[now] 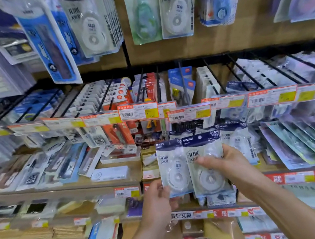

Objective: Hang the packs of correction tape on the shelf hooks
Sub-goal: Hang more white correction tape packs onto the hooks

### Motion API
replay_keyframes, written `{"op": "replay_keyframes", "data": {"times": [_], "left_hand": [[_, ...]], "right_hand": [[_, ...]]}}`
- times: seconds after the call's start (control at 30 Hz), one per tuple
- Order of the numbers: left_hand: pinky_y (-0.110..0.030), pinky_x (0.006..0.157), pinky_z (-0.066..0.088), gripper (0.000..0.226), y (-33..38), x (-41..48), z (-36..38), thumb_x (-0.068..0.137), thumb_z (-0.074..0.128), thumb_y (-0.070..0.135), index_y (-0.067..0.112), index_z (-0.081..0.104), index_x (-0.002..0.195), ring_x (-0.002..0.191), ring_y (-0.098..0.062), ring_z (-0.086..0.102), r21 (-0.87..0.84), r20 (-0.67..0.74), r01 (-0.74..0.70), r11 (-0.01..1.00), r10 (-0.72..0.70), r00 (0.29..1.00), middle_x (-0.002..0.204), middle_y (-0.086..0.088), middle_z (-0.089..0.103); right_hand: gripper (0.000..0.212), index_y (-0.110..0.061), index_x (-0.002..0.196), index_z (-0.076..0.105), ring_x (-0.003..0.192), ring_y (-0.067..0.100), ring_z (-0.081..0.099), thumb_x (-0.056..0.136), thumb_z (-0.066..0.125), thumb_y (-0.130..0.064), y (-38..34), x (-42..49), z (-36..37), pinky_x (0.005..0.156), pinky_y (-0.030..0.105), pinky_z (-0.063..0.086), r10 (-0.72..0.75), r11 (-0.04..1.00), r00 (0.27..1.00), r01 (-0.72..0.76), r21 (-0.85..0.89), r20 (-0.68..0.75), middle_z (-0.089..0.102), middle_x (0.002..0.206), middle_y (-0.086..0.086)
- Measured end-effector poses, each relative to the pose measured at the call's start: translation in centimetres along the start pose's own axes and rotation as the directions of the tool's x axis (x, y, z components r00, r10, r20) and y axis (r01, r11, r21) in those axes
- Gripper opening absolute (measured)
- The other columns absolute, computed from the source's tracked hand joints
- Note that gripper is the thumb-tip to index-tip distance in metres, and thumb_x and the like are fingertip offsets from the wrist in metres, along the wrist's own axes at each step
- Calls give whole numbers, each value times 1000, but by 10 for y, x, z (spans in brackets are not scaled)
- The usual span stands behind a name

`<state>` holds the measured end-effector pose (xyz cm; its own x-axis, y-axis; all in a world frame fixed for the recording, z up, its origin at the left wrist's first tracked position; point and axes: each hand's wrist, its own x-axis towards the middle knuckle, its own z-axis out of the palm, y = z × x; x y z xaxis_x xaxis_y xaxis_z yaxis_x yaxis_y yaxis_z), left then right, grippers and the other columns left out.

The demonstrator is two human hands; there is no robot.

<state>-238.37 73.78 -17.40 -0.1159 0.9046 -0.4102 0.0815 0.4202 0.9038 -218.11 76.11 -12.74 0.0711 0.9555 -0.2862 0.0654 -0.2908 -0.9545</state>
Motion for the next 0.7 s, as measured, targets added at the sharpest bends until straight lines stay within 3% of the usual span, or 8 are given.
{"op": "replay_keyframes", "data": {"times": [0.13, 0.2, 0.3, 0.43, 0.53, 0.6, 0.7], "left_hand": [[-37, 72, 61, 14, 0, -9, -19, 103, 48, 13, 17, 61, 105, 85, -26, 72, -13, -15, -47, 999, 47, 999, 106, -6, 70], [-32, 64, 60, 15, 1, -13, -27, 103, 47, 11, 16, 61, 105, 77, -23, 71, -20, -40, -76, 997, 76, 996, 101, -6, 71], [-36, 67, 60, 17, 1, -18, -40, 102, 48, 10, 19, 62, 107, 80, -21, 73, -30, -60, -113, 993, 112, 992, 99, -5, 73], [-36, 62, 57, 20, 0, -28, -58, 99, 51, 4, 19, 64, 102, 85, -29, 73, -137, -116, -144, 980, 128, 985, 93, -4, 76], [-37, 63, 56, 19, 5, -32, -72, 97, 54, 2, 19, 63, 100, 80, -28, 74, -209, -179, -173, 962, 136, 974, 92, -6, 75], [-34, 61, 58, 18, 14, -34, -80, 97, 54, 0, 15, 62, 99, 80, -29, 74, -243, -203, -211, 947, 163, 966, 93, -9, 74], [-29, 59, 59, 17, 30, -38, -89, 96, 53, -1, 12, 64, 101, 87, -31, 72, -273, -226, -272, 923, 213, 951, 97, -10, 73]], "right_hand": [[28, -9, 102, 72, 83, 29, 77, 84, 82, -28, -27, -6, 13, 84, 45, 60, -34, 999, 999, 34, 42, -11, 80, 89, 9], [23, -8, 99, 72, 79, 32, 77, 85, 80, -25, -42, -11, 21, 78, 45, 60, -65, 997, 998, 65, 49, -9, 79, 87, 11], [23, -9, 97, 72, 75, 32, 76, 86, 79, -28, -60, -20, 34, 67, 43, 60, -128, 991, 992, 127, 47, 18, 79, 86, 12], [22, -12, 83, 72, 60, 16, 71, 89, 76, -33, -78, -26, 47, 52, 27, 54, -221, 975, 975, 220, 41, 14, 76, 73, 4], [28, -12, 85, 75, 69, 24, 75, 89, 73, -39, -92, -28, 54, 63, 39, 58, -274, 961, 961, 274, 37, 15, 78, 78, 6], [18, -12, 96, 75, 86, 32, 76, 91, 74, -29, -101, -27, 56, 74, 47, 60, -318, 946, 948, 316, 73, 22, 79, 90, 10], [16, -16, 106, 71, 92, 24, 76, 91, 74, -12, -118, -25, 57, 80, 40, 60, -395, 918, 916, 389, 74, 77, 80, 97, 3]]}}
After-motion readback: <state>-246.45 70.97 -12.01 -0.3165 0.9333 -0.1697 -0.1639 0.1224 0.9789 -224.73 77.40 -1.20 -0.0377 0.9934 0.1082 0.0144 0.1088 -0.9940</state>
